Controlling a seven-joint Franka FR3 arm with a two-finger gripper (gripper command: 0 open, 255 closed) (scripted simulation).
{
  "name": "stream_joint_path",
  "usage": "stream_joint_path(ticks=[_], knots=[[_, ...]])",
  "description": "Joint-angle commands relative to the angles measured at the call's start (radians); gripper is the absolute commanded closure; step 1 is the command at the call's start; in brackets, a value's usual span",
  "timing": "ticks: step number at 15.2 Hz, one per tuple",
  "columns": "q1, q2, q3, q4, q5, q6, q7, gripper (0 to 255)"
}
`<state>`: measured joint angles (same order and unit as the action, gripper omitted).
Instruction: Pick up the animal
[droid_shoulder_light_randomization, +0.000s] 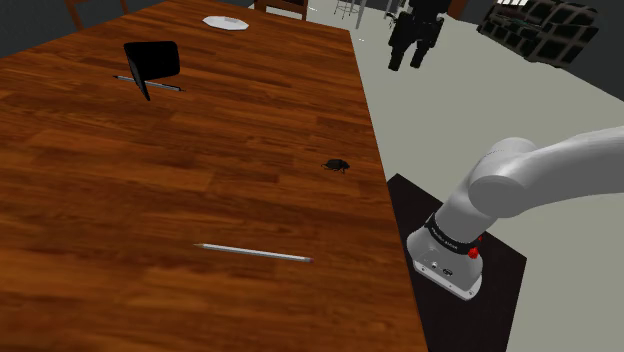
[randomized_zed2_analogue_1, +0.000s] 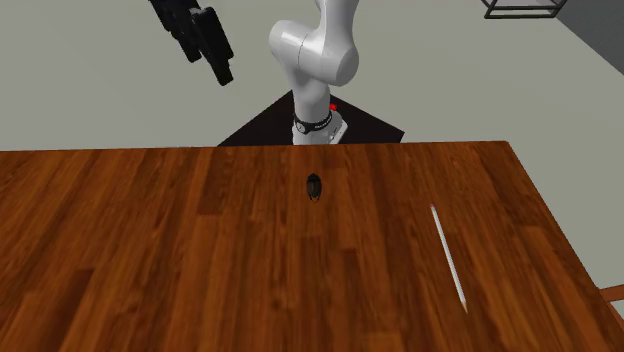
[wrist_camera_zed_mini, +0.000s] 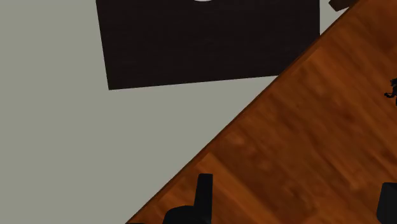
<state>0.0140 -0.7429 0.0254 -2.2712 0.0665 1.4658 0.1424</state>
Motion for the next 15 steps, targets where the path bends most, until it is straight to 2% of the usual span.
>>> stream_joint_path(ticks=[1, 9, 15], knots=[[0.0, 0.0, 0.0, 0.0, 0.0, 0.0, 0.0, 0], [0.027, -0.13, 0.155, -0.232, 0.173, 0.179, 0.243, 0], [0.063, -0.152, 0.306, -0.342, 0.319, 0.344, 0.426, 0]])
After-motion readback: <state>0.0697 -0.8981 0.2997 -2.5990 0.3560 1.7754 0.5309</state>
